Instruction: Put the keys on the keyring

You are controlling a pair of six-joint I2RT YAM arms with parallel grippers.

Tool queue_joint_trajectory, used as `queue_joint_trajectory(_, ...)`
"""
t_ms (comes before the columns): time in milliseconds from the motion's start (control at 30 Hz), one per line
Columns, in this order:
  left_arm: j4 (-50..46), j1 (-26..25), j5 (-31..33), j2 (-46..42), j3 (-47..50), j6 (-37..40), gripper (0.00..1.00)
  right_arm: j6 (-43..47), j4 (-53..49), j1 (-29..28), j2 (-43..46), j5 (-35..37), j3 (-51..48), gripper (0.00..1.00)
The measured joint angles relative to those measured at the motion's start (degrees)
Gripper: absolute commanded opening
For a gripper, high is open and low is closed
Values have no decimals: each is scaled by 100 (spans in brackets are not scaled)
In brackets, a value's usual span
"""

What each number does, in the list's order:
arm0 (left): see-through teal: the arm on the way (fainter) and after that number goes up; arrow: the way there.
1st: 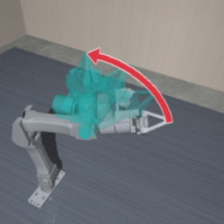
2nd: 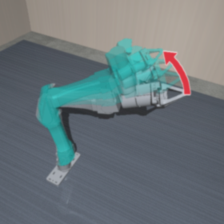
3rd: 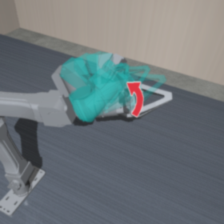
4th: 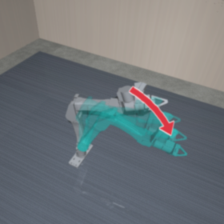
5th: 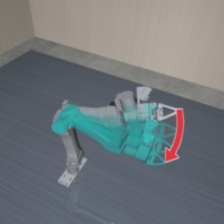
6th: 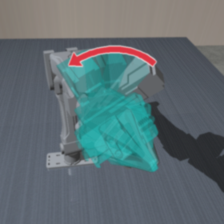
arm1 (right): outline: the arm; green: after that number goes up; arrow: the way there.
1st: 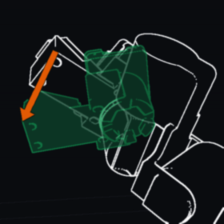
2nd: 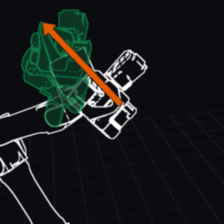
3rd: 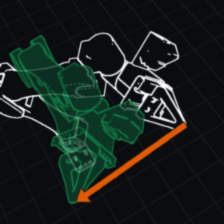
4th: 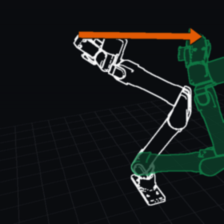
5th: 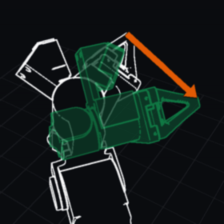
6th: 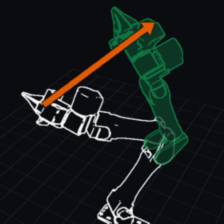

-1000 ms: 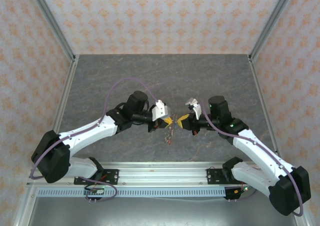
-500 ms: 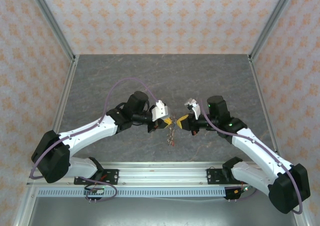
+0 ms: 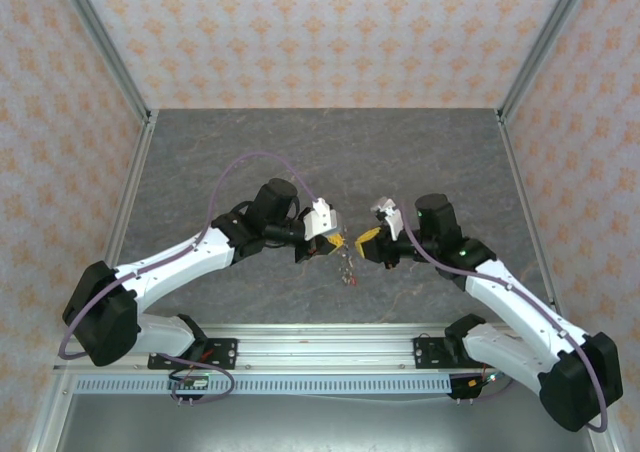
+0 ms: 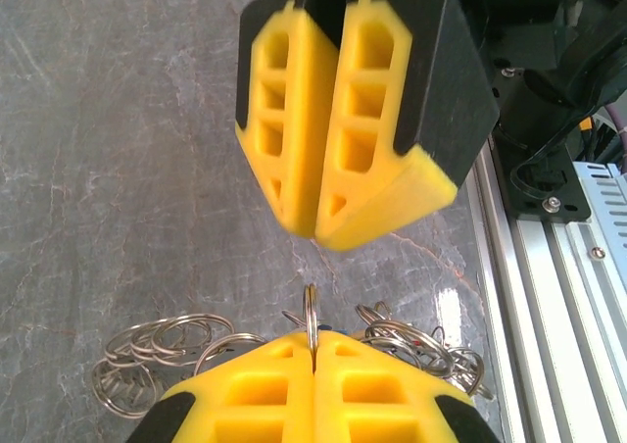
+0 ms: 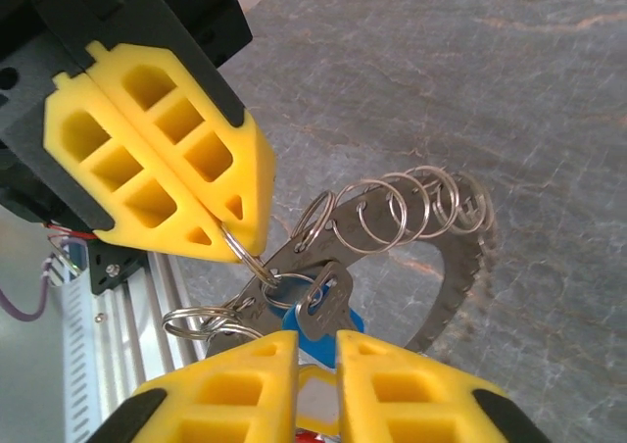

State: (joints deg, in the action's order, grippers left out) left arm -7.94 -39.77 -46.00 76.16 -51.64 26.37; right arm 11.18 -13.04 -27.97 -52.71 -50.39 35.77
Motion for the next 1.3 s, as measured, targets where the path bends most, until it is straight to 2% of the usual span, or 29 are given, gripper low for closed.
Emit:
queue_joint_trajectory(233,-245,0,0,0,-81,122,0,221,531,-26,157,17,-247,27)
queue_joint_trajectory(433,-391,-2,4,0,-127,225,0,446,1067,-234,323,557,-881,32)
queue_joint_trajectory(667,-472,-35,42,0,-127,227,0,540,1349,-542,258,824,-894,38)
queue_joint_trajectory(900,-588,-37,37,-2,-173,271,0,590,1567,-752,-24,1204,-894,37)
queue_joint_trajectory(1100,-654,-37,37,-7,-195,339,0,824,1508,-763,105,1620,-861,33)
queue_joint_trajectory(1300,-688,-37,39,-7,-195,358,0,1185,1029,-763,190,1497,-505,29)
